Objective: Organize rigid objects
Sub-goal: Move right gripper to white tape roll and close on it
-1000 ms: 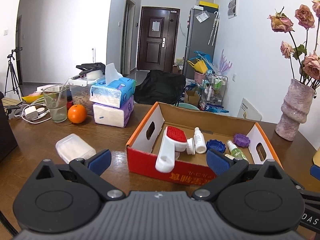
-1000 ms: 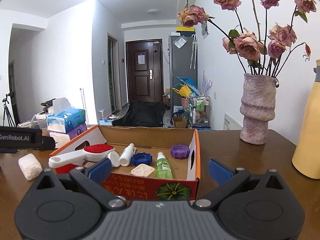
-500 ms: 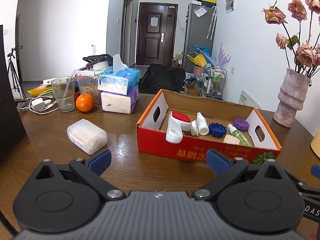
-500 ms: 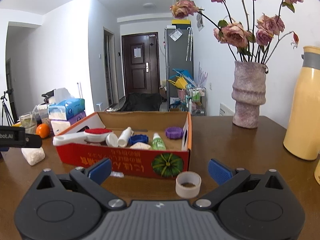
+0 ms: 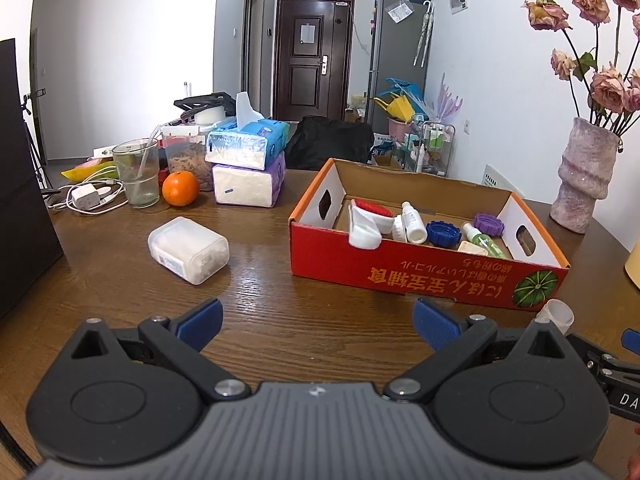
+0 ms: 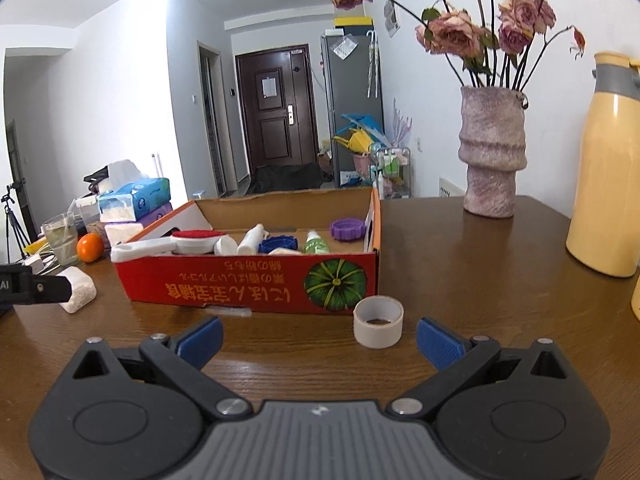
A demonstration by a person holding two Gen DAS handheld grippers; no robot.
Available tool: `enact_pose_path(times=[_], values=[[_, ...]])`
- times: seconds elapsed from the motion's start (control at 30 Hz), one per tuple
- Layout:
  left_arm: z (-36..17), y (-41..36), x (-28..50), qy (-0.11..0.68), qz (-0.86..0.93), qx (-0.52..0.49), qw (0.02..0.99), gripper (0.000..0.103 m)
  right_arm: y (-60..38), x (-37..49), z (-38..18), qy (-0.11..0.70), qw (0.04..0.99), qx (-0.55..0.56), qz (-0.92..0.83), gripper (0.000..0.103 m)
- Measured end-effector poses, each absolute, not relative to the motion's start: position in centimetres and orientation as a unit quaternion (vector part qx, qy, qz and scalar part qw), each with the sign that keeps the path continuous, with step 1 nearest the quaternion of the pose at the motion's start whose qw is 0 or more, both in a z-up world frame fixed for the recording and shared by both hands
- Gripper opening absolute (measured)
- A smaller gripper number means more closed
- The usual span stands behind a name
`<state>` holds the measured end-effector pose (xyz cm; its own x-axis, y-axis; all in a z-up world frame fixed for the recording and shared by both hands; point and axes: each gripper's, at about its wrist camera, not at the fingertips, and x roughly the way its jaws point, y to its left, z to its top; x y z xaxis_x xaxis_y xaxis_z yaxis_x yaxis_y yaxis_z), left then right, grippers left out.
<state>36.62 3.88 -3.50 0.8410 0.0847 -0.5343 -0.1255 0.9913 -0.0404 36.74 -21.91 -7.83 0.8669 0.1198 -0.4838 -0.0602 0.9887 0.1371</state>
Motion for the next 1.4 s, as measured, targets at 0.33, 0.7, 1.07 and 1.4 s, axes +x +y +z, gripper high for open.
enact_pose_path(times=[0.33,0.7,1.07,1.4], values=[[-4.3,5.8,37.3,0.285,0.066,-0.03,0.956,0.103,-22.0,38.1,-9.1,0.283,0.957,0.061,0.035,0.103],[-5.1,7.9,38.4,0.29,0.08,-0.021,0.953,0.103,-22.0,40.0,-10.6,0.306,0.952,0.029,0.005,0.1],[-6.3,9.9,40.1,0.305,0.092,-0.03,0.947,0.103,-22.5,42.6,-12.1,0.323,0.946,0.015,-0.016,0.094],[-6.9,11.6,41.5,0.311,0.1,-0.042,0.944,0.103,-22.8,46.0,-13.0,0.338,0.94,0.009,-0.035,0.083]])
